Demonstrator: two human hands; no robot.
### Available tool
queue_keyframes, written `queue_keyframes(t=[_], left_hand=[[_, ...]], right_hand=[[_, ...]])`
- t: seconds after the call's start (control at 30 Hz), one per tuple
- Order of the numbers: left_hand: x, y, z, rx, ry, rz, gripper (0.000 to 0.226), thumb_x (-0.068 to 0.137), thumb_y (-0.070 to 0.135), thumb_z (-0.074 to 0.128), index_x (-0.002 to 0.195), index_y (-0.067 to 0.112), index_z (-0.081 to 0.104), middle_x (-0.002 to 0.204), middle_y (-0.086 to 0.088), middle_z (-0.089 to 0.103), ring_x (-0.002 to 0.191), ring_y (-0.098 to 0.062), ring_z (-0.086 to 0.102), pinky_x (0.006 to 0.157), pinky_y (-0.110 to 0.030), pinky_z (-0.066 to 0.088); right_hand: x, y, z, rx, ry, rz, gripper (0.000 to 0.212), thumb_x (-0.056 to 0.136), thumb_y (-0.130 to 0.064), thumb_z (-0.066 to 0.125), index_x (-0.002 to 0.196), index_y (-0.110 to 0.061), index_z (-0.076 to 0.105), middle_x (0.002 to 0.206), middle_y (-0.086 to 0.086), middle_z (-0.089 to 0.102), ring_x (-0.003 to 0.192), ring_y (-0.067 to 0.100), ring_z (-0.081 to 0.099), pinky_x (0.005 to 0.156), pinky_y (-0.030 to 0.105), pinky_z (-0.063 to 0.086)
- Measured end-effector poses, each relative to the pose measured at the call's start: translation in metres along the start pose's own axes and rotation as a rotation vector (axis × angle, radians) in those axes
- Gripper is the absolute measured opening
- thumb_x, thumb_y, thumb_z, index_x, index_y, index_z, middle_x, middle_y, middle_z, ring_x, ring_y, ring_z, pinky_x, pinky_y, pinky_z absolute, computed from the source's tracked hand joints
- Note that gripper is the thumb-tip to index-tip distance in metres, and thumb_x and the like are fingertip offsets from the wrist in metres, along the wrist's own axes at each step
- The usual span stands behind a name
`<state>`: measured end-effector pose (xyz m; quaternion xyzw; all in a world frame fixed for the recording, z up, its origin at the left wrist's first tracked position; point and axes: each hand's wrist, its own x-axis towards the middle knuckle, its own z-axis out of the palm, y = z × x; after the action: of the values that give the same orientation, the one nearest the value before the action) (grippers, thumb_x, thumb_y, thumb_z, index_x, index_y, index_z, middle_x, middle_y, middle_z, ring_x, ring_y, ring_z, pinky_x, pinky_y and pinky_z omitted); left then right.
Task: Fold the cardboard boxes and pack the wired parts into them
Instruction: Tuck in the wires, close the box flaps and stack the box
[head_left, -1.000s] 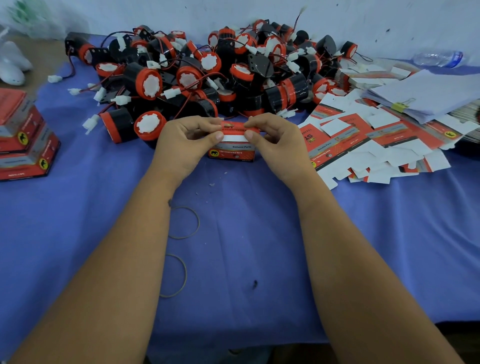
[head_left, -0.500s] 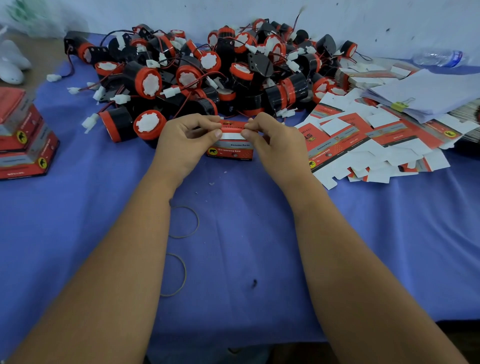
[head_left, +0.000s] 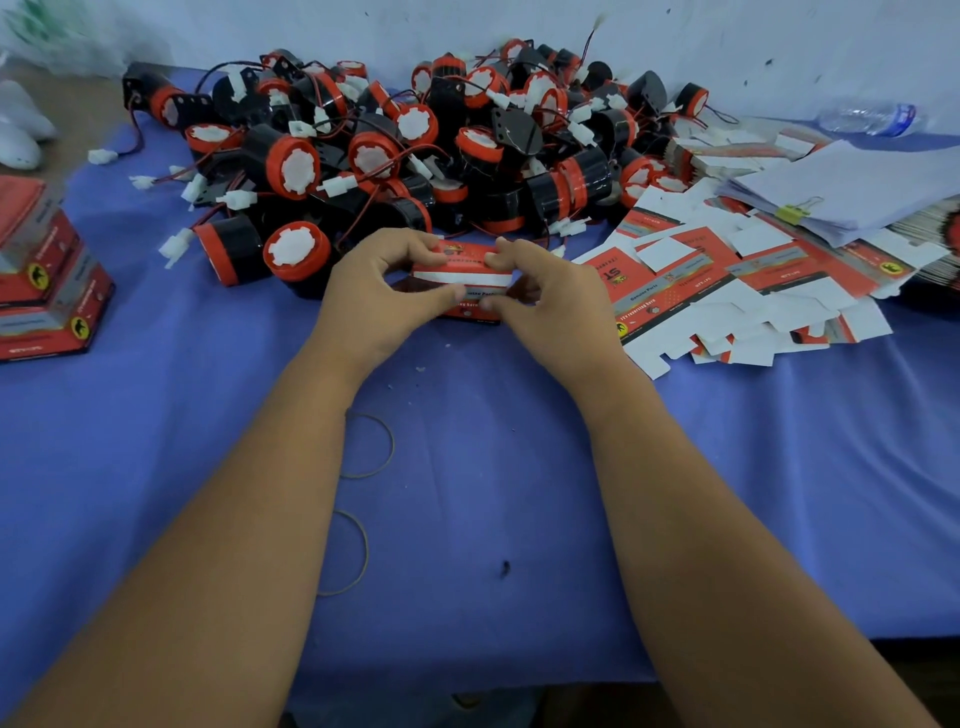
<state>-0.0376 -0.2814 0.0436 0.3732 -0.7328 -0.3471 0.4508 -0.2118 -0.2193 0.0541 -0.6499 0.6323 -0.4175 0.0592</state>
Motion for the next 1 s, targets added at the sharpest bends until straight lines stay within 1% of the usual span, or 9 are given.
queue_keyframes(t=[0.13, 0.3, 0.4, 0.57, 0.63, 0.7, 0.73, 0.93, 1.0], left_hand=[[0.001, 0.001, 0.001, 0.067, 0.000, 0.032, 0.024, 0.079, 0.006, 0.080, 0.097, 0.008, 0.063, 0.119, -0.002, 0.061, 0.116, -0.013, 0.056, 0.100, -0.034, 0.050], [0.002, 0.000, 0.002, 0.060, 0.009, 0.036, 0.027, 0.081, 0.004, 0.079, 0.100, 0.017, 0.066, 0.118, 0.000, 0.060, 0.114, -0.011, 0.058, 0.100, -0.026, 0.049], [0.002, 0.000, 0.003, 0.105, 0.017, 0.068, 0.027, 0.081, 0.005, 0.079, 0.102, 0.015, 0.067, 0.112, 0.003, 0.058, 0.110, -0.009, 0.056, 0.100, -0.024, 0.047], [0.001, 0.004, 0.004, 0.179, -0.001, 0.097, 0.037, 0.080, 0.006, 0.078, 0.114, 0.017, 0.068, 0.114, 0.000, 0.060, 0.114, -0.018, 0.057, 0.103, -0.038, 0.048], [0.001, 0.007, 0.005, 0.223, 0.005, 0.109, 0.047, 0.080, 0.010, 0.079, 0.123, 0.023, 0.067, 0.113, 0.002, 0.059, 0.111, -0.015, 0.057, 0.101, -0.024, 0.045], [0.000, 0.010, 0.009, 0.271, 0.029, 0.105, 0.052, 0.078, 0.017, 0.082, 0.126, 0.027, 0.066, 0.110, 0.009, 0.053, 0.106, -0.007, 0.052, 0.090, -0.003, 0.036], [0.000, 0.011, 0.011, 0.287, 0.039, 0.096, 0.053, 0.078, 0.019, 0.083, 0.127, 0.029, 0.066, 0.109, 0.012, 0.050, 0.103, -0.002, 0.048, 0.085, 0.002, 0.033], [-0.001, 0.012, 0.017, 0.362, 0.039, 0.094, 0.051, 0.082, 0.018, 0.078, 0.129, 0.033, 0.064, 0.111, 0.015, 0.046, 0.102, 0.005, 0.041, 0.082, 0.006, 0.029], [-0.001, 0.012, 0.019, 0.385, 0.037, 0.108, 0.050, 0.084, 0.017, 0.077, 0.130, 0.032, 0.064, 0.113, 0.014, 0.047, 0.102, 0.004, 0.042, 0.081, 0.006, 0.029]], right_hand=[[0.000, 0.001, -0.002, 0.234, 0.012, 0.129, 0.025, 0.087, -0.012, 0.069, 0.112, -0.018, 0.071, 0.127, -0.002, 0.065, 0.111, 0.012, 0.061, 0.091, 0.040, 0.053], [0.004, -0.002, -0.004, 0.345, 0.182, 0.300, 0.014, 0.085, -0.012, 0.072, 0.093, -0.020, 0.066, 0.102, -0.002, 0.066, 0.089, 0.013, 0.067, 0.081, 0.035, 0.058], [0.007, -0.005, -0.004, 0.397, 0.167, 0.382, 0.017, 0.087, -0.009, 0.070, 0.077, -0.021, 0.065, 0.085, 0.002, 0.069, 0.082, 0.017, 0.067, 0.077, 0.035, 0.059], [0.006, -0.009, 0.002, 0.586, 0.173, 0.488, 0.012, 0.092, -0.008, 0.064, 0.083, -0.014, 0.066, 0.083, 0.003, 0.069, 0.066, 0.008, 0.066, 0.068, 0.022, 0.058], [0.005, -0.011, 0.004, 0.614, 0.178, 0.510, 0.012, 0.093, -0.008, 0.064, 0.083, -0.015, 0.065, 0.083, 0.002, 0.069, 0.067, 0.008, 0.066, 0.069, 0.021, 0.058], [0.005, -0.013, 0.005, 0.616, 0.197, 0.488, 0.016, 0.092, -0.007, 0.065, 0.080, -0.017, 0.066, 0.080, 0.000, 0.068, 0.066, 0.007, 0.063, 0.068, 0.020, 0.057], [0.005, -0.014, 0.004, 0.615, 0.206, 0.471, 0.017, 0.091, -0.006, 0.065, 0.079, -0.018, 0.066, 0.079, 0.000, 0.068, 0.066, 0.007, 0.062, 0.068, 0.019, 0.057], [0.006, -0.009, -0.001, 0.529, 0.166, 0.416, 0.017, 0.088, -0.006, 0.069, 0.077, -0.019, 0.068, 0.079, 0.002, 0.070, 0.074, 0.012, 0.068, 0.069, 0.019, 0.057], [0.005, -0.006, -0.003, 0.482, 0.153, 0.397, 0.019, 0.087, -0.006, 0.071, 0.075, -0.020, 0.068, 0.076, 0.000, 0.069, 0.067, 0.007, 0.067, 0.067, 0.019, 0.056]])
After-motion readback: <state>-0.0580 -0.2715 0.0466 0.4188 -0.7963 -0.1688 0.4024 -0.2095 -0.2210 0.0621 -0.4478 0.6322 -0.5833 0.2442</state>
